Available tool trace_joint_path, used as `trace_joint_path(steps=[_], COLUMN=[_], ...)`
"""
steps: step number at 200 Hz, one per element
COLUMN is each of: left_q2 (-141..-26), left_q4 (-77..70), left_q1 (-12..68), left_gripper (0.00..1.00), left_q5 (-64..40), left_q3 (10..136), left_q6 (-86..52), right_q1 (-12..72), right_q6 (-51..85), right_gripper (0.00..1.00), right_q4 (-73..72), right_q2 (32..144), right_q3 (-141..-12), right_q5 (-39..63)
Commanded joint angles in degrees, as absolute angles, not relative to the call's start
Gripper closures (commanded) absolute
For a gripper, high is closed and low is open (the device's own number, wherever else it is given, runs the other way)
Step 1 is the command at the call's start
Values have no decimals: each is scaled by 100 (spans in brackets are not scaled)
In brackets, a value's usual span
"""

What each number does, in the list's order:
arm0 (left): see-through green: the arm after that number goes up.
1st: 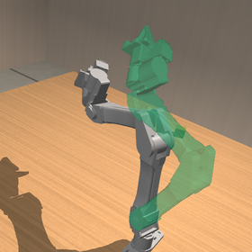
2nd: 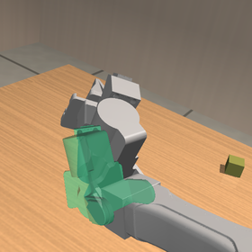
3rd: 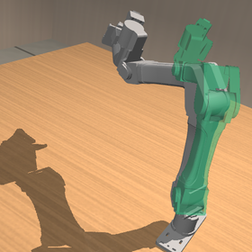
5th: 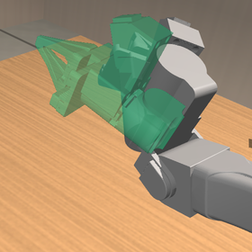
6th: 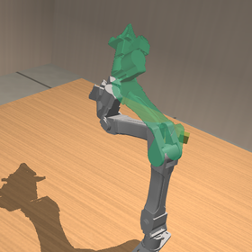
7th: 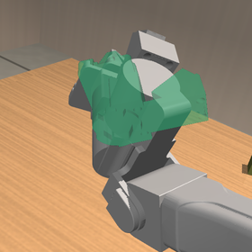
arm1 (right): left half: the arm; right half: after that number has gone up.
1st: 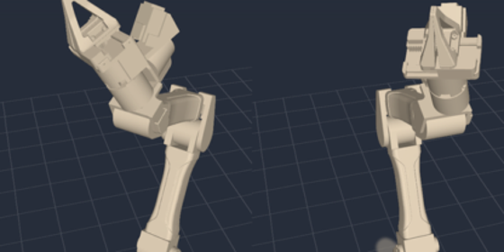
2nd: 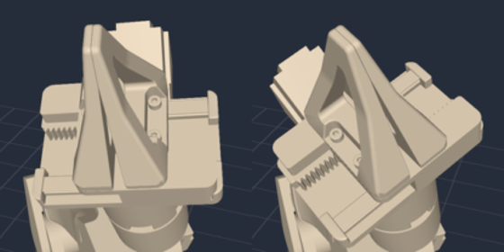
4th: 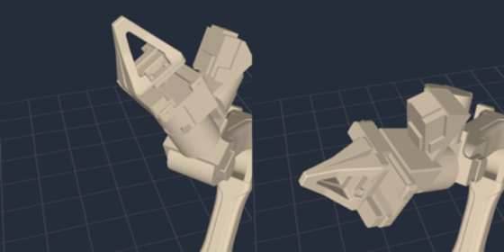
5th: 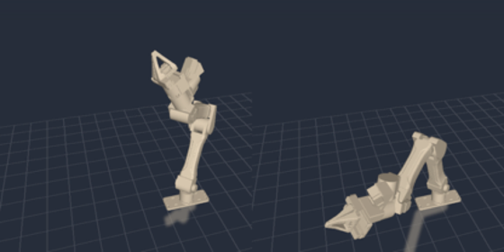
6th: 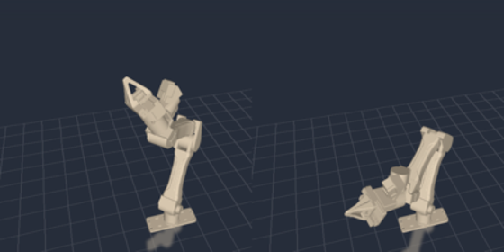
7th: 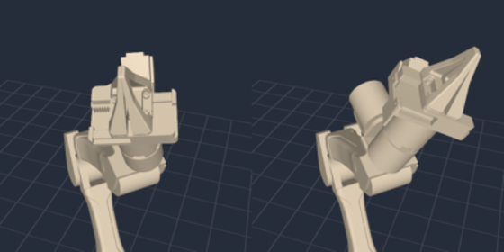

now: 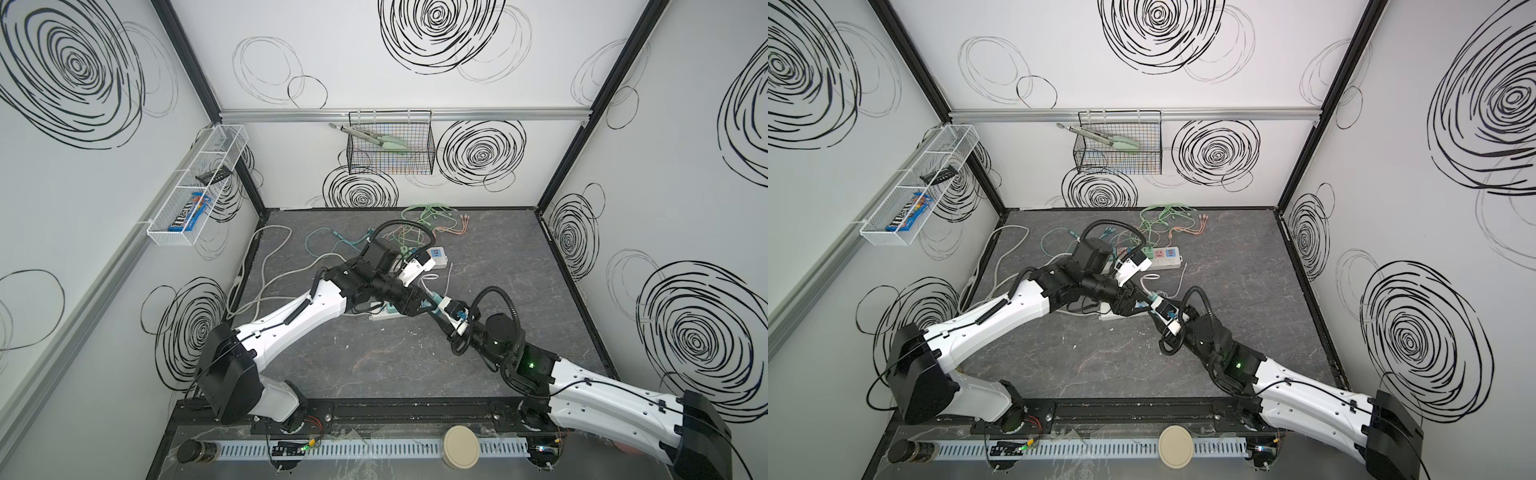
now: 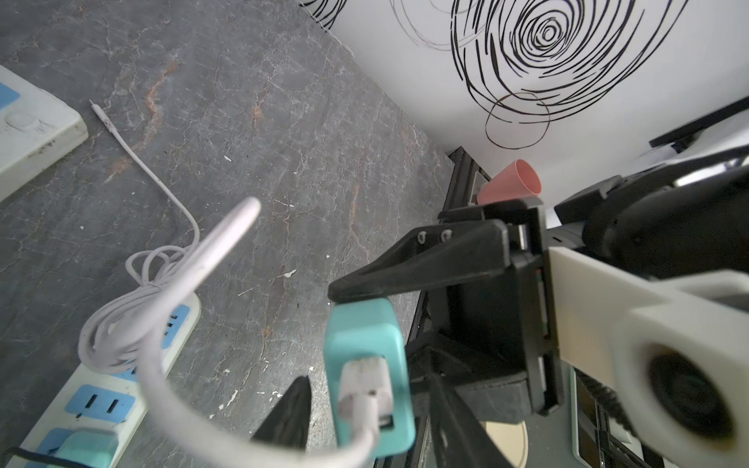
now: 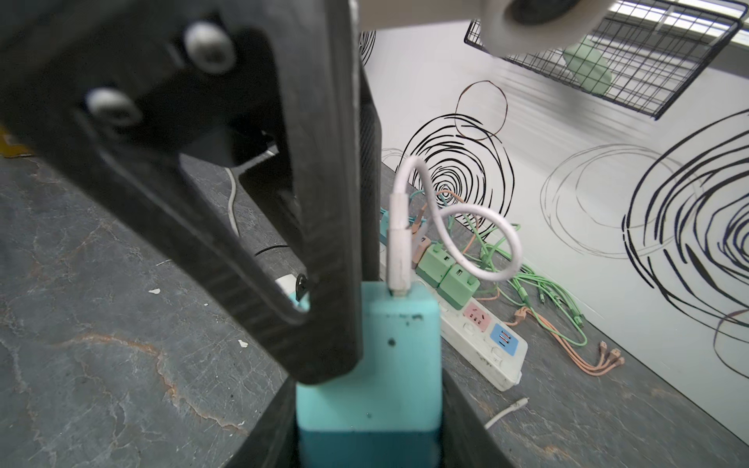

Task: Insert plugs into power strip
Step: Pass the plug.

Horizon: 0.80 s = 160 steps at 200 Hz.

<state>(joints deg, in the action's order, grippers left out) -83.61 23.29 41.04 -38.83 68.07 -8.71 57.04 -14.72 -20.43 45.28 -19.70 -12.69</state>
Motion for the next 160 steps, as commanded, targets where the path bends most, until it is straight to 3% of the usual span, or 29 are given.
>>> trace_joint_path(steps=[1,35,78,123,160], left_q2=[-8493,-8572,-8584,-8570,-8536], left_q4=[2323,2477,2402,2343,2133], left_q1=[4071,3987,3929,3929,3929], left_gripper=[53,63,57,61,57], left_q5=[-4102,-4397,-4414,-4416,-4368], left_q3=[7011,7075,7076,7040,6961], left_q6=[-757,-625,-686,-707,-841], right_q1=[5767,5771,5774,5774,5774], right_q6=[-1826,-2173,-2346,-2346,-2390], right_gripper=[72,72,72,71,72], right_q4=[-2402,-2260,-2170,-2249,-2218], right_q2=[4519,4521,4520,4491,4558], right_q3=[-1961,-1971,-1954,-1910,-1913], right_q5=[-1136,-1234,-1165,-1093,-969])
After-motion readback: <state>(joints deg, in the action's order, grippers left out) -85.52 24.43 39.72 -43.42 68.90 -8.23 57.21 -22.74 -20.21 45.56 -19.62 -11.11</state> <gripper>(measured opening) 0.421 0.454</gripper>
